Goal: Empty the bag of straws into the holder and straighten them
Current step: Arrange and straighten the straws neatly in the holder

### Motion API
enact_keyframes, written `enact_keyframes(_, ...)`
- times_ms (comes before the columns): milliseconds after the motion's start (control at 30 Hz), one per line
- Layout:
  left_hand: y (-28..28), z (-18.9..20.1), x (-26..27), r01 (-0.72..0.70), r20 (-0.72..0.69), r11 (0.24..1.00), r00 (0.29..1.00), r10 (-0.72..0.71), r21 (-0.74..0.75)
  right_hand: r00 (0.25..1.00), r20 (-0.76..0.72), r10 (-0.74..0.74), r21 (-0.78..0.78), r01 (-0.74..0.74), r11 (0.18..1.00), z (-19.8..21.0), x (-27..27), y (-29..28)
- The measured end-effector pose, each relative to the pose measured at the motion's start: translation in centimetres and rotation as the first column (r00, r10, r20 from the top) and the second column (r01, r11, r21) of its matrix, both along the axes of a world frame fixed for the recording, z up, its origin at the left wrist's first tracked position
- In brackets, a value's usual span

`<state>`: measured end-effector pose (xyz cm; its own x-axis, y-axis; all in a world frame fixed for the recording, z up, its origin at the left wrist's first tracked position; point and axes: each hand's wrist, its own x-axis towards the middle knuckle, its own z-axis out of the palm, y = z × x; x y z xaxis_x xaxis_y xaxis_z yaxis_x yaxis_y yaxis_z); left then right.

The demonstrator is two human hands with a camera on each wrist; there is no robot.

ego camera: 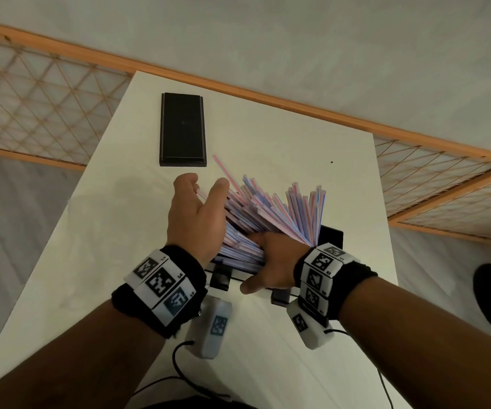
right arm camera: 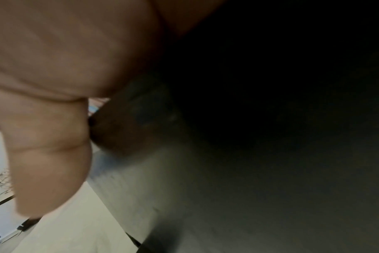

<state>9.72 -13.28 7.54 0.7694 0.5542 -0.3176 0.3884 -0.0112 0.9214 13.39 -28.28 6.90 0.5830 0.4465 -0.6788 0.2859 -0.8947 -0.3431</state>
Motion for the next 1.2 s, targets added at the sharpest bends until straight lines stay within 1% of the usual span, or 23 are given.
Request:
enact_keyframes(133,0.0,0.1,-0.2,0.002,0.099,1.0,0.995,-0.004,0.028,1.0,0.029,0.006,0.026,-0.007,1.0,0.3,0.0,0.1)
enact_keyframes(200,0.3,0.2,0.1,-0.025,0.121,1.0,0.992,0.024,0.014,0.996,0.092,-0.012,0.05,0.008,0.999,0.1,0.2,0.1)
enact_keyframes(233,0.4,0.2,0.2,-0.032,0.117,0.999,0.993,0.028,0.035,0.99,0.137,-0.016,0.05,0.009,0.999,0.1,0.2,0.1)
enact_keyframes(300,0.7,0.0,0.6,-0.009,0.1,0.989,0.995,-0.006,0.145,0.978,0.207,-0.008,0.048,-0.001,0.999,-0.1,-0.1,0.1)
enact_keyframes(367,0.9,-0.2,0.7,0.045,0.104,0.964,0.992,-0.074,0.261,0.971,0.241,0.007,0.046,-0.019,0.999,-0.1,-0.8,0.2)
enact_keyframes(433,1.0,-0.5,0.8,0.072,0.112,0.945,0.987,-0.113,0.32,0.96,0.279,0.001,0.065,-0.021,0.998,-0.1,-1.4,0.0)
enact_keyframes(467,1.1,-0.6,0.8,0.064,0.12,0.946,0.987,-0.107,0.318,0.952,0.304,-0.014,0.098,-0.017,0.995,-0.1,-1.8,-0.2)
enact_keyframes(500,1.2,-0.6,0.9,0.031,0.145,0.956,0.987,-0.076,0.291,0.939,0.343,-0.034,0.142,-0.016,0.99,0.1,-2.1,-0.5)
enact_keyframes(533,1.3,-0.8,1.0,-0.02,0.173,0.976,0.985,-0.018,0.215,0.916,0.398,-0.052,0.19,-0.027,0.981,0.3,-2.6,-0.9)
enact_keyframes(567,1.5,-1.0,1.2,-0.084,0.193,0.994,0.979,0.068,0.076,0.885,0.461,-0.06,0.23,-0.054,0.972,0.5,-3.1,-1.3)
enact_keyframes(600,1.6,-1.1,1.3,-0.145,0.195,0.982,0.967,0.167,-0.123,0.855,0.515,-0.061,0.254,-0.084,0.964,0.6,-3.6,-1.7)
enact_keyframes(633,1.7,-1.5,1.4,-0.178,0.173,0.931,0.955,0.242,-0.317,0.844,0.534,-0.051,0.249,-0.1,0.963,0.5,-4.0,-2.0)
enact_keyframes(667,1.7,-1.7,1.4,-0.181,0.149,0.87,0.949,0.277,-0.459,0.86,0.508,-0.036,0.223,-0.091,0.971,0.4,-4.3,-2.2)
enact_keyframes(700,1.6,-2.0,1.3,-0.162,0.149,0.829,0.948,0.282,-0.535,0.888,0.459,-0.029,0.189,-0.066,0.98,0.1,-4.4,-2.3)
enact_keyframes(733,1.4,-2.2,1.2,-0.13,0.166,0.829,0.952,0.258,-0.545,0.913,0.407,-0.034,0.157,-0.033,0.987,-0.3,-4.4,-2.3)
enact_keyframes(767,1.2,-2.4,1.1,-0.091,0.195,0.852,0.956,0.22,-0.515,0.922,0.385,-0.045,0.142,-0.011,0.99,-0.6,-4.4,-2.3)
enact_keyframes(833,0.9,-2.8,0.8,-0.059,0.229,0.896,0.957,0.176,-0.44,0.924,0.38,-0.038,0.141,-0.017,0.99,-1.0,-4.1,-2.3)
enact_keyframes(900,0.8,-2.8,0.5,-0.059,0.241,0.92,0.957,0.163,-0.386,0.935,0.355,-0.018,0.129,-0.03,0.991,-1.1,-3.8,-2.4)
enact_keyframes(1000,0.9,-2.4,0.4,-0.068,0.229,0.931,0.96,0.159,-0.36,0.935,0.354,-0.006,-0.02,0.014,1.0,-1.0,-3.1,-2.5)
enact_keyframes(1067,1.0,-2.5,0.3,-0.072,0.217,0.93,0.963,0.159,-0.361,0.942,0.332,0.042,-0.072,-0.019,0.997,-0.9,-2.9,-2.1)
enact_keyframes(1167,1.0,-2.5,0.3,-0.06,0.227,0.938,0.963,0.144,-0.341,0.972,0.234,0.003,0.035,-0.012,0.999,-0.8,-2.3,-1.7)
enact_keyframes(1200,1.0,-2.3,0.2,-0.058,0.238,0.938,0.96,0.146,-0.341,0.978,0.209,-0.011,0.045,0.001,0.999,-0.8,-2.0,-1.8)
